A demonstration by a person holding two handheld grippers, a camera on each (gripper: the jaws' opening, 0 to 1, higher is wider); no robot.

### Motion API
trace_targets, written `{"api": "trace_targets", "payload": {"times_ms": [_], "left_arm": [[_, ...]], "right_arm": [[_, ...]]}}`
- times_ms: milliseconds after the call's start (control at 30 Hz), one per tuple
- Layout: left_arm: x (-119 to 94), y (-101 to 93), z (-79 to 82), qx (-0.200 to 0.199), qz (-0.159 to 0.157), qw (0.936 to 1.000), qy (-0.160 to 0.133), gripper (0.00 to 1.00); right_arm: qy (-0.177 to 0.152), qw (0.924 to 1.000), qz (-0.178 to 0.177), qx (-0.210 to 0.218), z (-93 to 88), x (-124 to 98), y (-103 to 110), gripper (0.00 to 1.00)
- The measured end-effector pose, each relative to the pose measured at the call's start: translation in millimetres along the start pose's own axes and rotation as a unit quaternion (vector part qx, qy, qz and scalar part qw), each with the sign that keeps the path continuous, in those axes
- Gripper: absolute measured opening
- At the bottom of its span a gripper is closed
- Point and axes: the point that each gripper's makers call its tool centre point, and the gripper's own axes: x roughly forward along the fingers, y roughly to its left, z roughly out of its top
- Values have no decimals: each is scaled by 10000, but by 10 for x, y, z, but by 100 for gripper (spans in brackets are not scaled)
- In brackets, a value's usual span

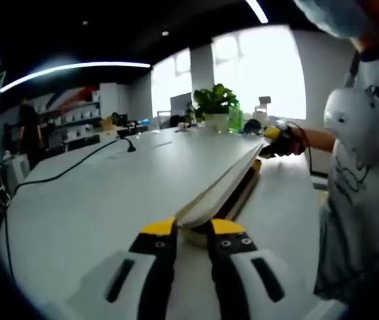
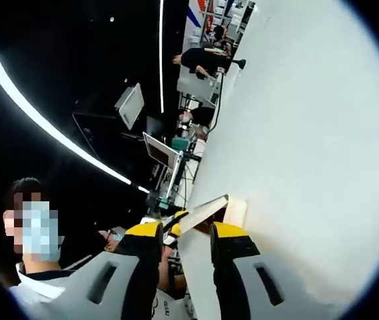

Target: Arrange the utensils inside the cutlery case until each visible utensil rests in its matching compartment.

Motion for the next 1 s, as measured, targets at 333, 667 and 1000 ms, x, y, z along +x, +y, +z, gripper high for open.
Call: {"api": "trace_targets", "payload": {"times_ms": [333,667,1000], "left_arm": [[-1,-14,0,-33,-41,10000,-17,19],[-22,-45,-13,-84,-86,9999,30,21],[-86,-58,-29,-97,-91,9998,129,25]], "right_arm": [[212,9989,-284,317,-8,128,-61,17],[226,9985,-180,466,-41,139,-27,9],[235,9994,56,254,-64,192,55,4]]}}
